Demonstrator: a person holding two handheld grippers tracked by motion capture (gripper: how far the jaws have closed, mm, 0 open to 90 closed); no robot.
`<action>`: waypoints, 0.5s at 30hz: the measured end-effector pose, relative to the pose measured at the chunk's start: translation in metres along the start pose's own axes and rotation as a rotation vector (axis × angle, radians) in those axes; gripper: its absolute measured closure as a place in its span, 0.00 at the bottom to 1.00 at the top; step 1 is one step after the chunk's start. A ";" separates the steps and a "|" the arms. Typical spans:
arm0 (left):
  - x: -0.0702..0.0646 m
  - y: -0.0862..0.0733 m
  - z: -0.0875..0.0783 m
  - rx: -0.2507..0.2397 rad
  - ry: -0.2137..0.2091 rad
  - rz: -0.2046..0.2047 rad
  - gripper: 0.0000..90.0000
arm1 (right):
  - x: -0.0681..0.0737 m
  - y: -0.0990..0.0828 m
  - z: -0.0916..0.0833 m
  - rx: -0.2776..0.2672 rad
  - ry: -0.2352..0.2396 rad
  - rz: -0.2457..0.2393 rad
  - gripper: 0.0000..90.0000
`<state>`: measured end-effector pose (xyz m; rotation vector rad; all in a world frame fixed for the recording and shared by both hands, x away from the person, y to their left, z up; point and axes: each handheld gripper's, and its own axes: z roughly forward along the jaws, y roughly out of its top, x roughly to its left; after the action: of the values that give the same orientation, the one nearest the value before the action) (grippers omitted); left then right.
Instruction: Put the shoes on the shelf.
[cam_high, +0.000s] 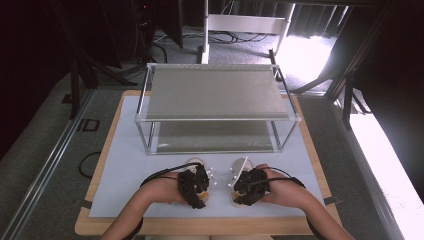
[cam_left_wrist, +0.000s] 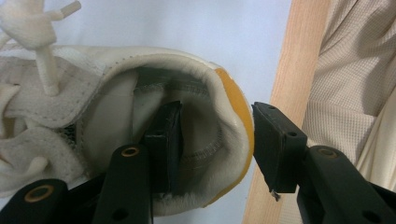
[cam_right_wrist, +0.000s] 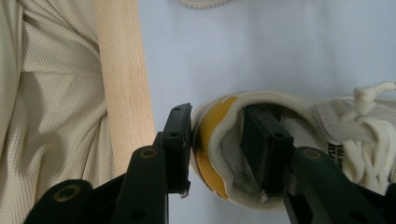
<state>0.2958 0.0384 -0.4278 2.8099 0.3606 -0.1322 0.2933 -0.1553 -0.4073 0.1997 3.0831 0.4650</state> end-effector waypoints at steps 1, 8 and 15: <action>0.000 0.000 0.001 0.000 0.003 0.003 0.59 | 0.000 0.001 0.000 0.003 0.000 0.001 0.69; 0.000 -0.001 0.005 -0.008 -0.008 0.013 0.68 | 0.003 0.002 0.002 0.040 0.003 0.000 0.78; -0.003 0.000 0.006 -0.012 -0.017 0.050 0.78 | 0.005 0.001 0.002 0.057 0.018 -0.022 0.81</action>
<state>0.2927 0.0362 -0.4334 2.8013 0.2865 -0.1417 0.2890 -0.1531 -0.4091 0.1633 3.1151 0.3801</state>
